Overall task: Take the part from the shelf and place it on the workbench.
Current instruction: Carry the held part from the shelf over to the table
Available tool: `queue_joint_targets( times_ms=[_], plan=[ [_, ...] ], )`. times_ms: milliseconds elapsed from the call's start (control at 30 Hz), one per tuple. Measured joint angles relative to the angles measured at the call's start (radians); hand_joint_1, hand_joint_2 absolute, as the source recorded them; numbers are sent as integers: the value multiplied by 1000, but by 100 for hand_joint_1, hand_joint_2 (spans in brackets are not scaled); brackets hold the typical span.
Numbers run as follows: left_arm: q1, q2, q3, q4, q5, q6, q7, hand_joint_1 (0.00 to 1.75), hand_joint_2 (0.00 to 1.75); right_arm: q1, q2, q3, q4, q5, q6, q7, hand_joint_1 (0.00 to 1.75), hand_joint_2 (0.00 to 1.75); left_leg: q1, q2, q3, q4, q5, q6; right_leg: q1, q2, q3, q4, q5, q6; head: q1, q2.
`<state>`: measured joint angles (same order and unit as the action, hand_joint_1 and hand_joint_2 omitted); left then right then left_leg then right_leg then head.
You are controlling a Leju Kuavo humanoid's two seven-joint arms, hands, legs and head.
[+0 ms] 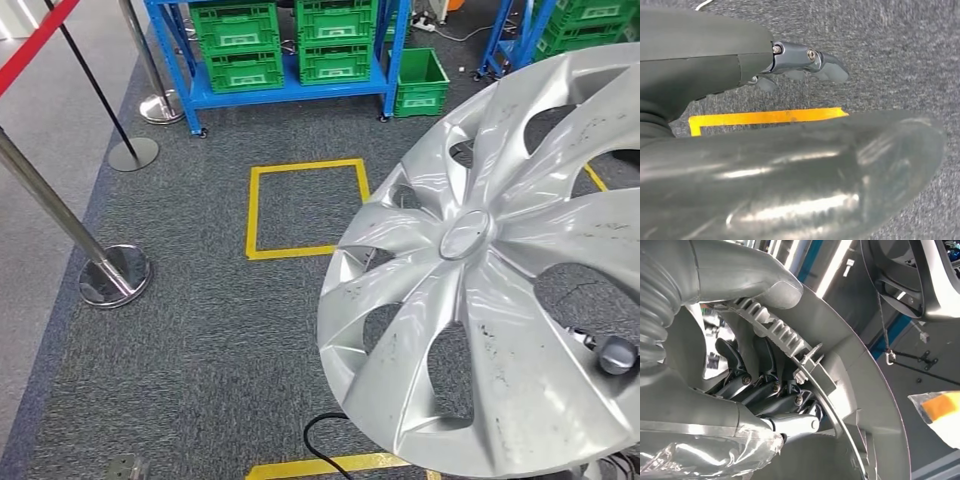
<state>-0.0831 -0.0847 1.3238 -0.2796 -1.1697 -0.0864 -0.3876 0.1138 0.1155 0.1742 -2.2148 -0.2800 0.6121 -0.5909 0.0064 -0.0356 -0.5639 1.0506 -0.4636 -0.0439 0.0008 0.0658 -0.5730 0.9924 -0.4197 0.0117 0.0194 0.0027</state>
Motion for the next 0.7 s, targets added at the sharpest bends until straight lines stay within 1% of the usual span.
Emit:
queue_joint_targets(
  times_ms=[33, 67, 100, 133, 167, 200, 233, 267, 300, 333, 367, 400, 433, 467, 500, 533, 567, 633, 667, 700],
  plan=[
    [0, 0, 0, 0, 0, 0, 0, 0, 0, -4, 0, -2, 0, -1, 0, 0, 175, 175, 1, -14, 32, -51, 9, 3, 1, 8, -4, 2, 5, 4, 0, 0],
    [0, 1, 0, 0, 0, 0, 0, 0, 0, -7, 1, -4, -1, -1, 0, 0, 175, 175, 1, -24, 50, -81, 10, 7, 2, 16, -9, 3, 9, 10, 0, 0],
    [-1, 1, 0, 0, 0, 0, 0, 0, 0, -10, 1, -6, -1, -1, 0, 1, 175, 175, 0, -21, 52, -87, 9, 12, 2, 24, -13, 4, 13, 15, 1, 0],
    [-2, 0, 0, 0, 0, 0, 0, 0, 0, -11, 1, -9, -2, -1, 0, 1, 175, 175, 1, -10, 49, -88, 11, 18, 1, 30, -17, 5, 16, 20, 0, 0],
    [-3, -1, 0, 0, 0, 0, 0, 0, 0, -12, 1, -12, -2, -1, 1, 2, 175, 175, 1, 0, 47, -89, 13, 25, 1, 24, -24, 12, 12, 24, 2, 0],
    [-3, -2, 0, 0, 0, 0, 0, 0, 0, -15, 1, -14, -2, -1, 1, 3, 175, 175, 2, 11, 45, -90, 16, 33, 1, 10, -36, 35, -4, 29, 5, 0],
    [-3, -3, 0, 0, 0, 1, 0, 0, 0, -18, 1, -16, -2, -1, 1, 4, 175, 175, 3, 23, 43, -91, 19, 39, 1, -11, -58, 80, -32, 34, 8, 0],
    [-3, -2, 0, 0, 0, 1, 0, 0, 0, -22, 1, -18, -2, -1, 1, 5, 175, 175, 2, 33, 40, -91, 20, 43, 0, -34, -87, 145, -68, 38, 12, 0],
    [-1, -1, 0, 0, 0, 1, 0, 0, 0, -24, 1, -21, -2, 0, 1, 6, 175, 175, 2, 45, 37, -90, 22, 46, -1, -48, -119, 220, -104, 43, 14, 0],
    [0, 0, 0, 0, 0, 1, 0, 0, 0, -26, 1, -24, -2, 3, 1, 7, 175, 175, 1, 57, 34, -89, 23, 46, -2, -55, -143, 280, -127, 46, 14, 0],
    [1, 0, 0, 0, 0, 2, 0, 0, 0, -26, 1, -27, -2, 9, 0, 9, 175, 175, 1, 69, 33, -89, 24, 46, -3, -58, -151, 309, -133, 48, 14, 0],
    [1, 0, 0, 0, 0, 2, 0, 0, 0, -26, 1, -29, -2, 18, -3, 10, 175, 175, 1, 80, 32, -88, 25, 45, -3, -61, -140, 298, -120, 48, 14, 0],
    [0, -1, 0, 0, 0, 2, 0, 0, 0, -26, 1, -31, -2, 31, -8, 10, 175, 175, 1, 91, 33, -87, 24, 44, -4, -68, -107, 246, -91, 48, 14, 0],
    [0, -2, 0, 0, 1, 2, 0, 0, 0, -26, 1, -34, -2, 46, -15, 8, 175, 175, 1, 101, 34, -85, 23, 41, -4, -88, -63, 169, -61, 48, 14, 0],
    [0, -3, 0, 0, 3, 2, 0, 0, 0, -27, 1, -36, -2, 61, -23, 5, 175, 175, -2, 110, 34, -83, 22, 37, -1, -107, -25, 100, -39, 45, 15, 0],
    [0, -3, 0, 0, 4, 2, 0, 0, 0, -27, 2, -40, -3, 74, -30, 0, 175, 175, -5, 118, 34, -80, 21, 32, 0, -122, 1, 49, -26, 39, 14, 0],
    [0, -3, 0, 0, 5, 2, 0, 0, 0, -26, 2, -43, -3, 85, -36, -5, 175, 175, -9, 125, 33, -78, 21, 27, 2, -130, 11, 25, -22, 32, 14, 0],
    [0, -3, 0, 0, 6, 2, 0, 0, 0, -24, 3, -53, -4, 102, -47, -15, 175, 175, -10, 143, 31, -77, 24, 17, 5, -109, 2, 24, -19, 15, 14, 0],
    [-1, -3, 0, 0, 6, 2, 0, 0, 0, -23, 3, -57, -6, 110, -51, -19, 175, 175, -9, 142, 30, -74, 19, 11, 3, -98, -1, 24, -16, 9, 14, 0],
    [-2, -4, 0, 0, 7, 2, 0, 0, 0, -22, 3, -60, -7, 119, -56, -23, 175, 175, -8, 128, 23, -59, 5, 5, 2, -86, -5, 23, -12, 2, 13, 0]
  ],
)
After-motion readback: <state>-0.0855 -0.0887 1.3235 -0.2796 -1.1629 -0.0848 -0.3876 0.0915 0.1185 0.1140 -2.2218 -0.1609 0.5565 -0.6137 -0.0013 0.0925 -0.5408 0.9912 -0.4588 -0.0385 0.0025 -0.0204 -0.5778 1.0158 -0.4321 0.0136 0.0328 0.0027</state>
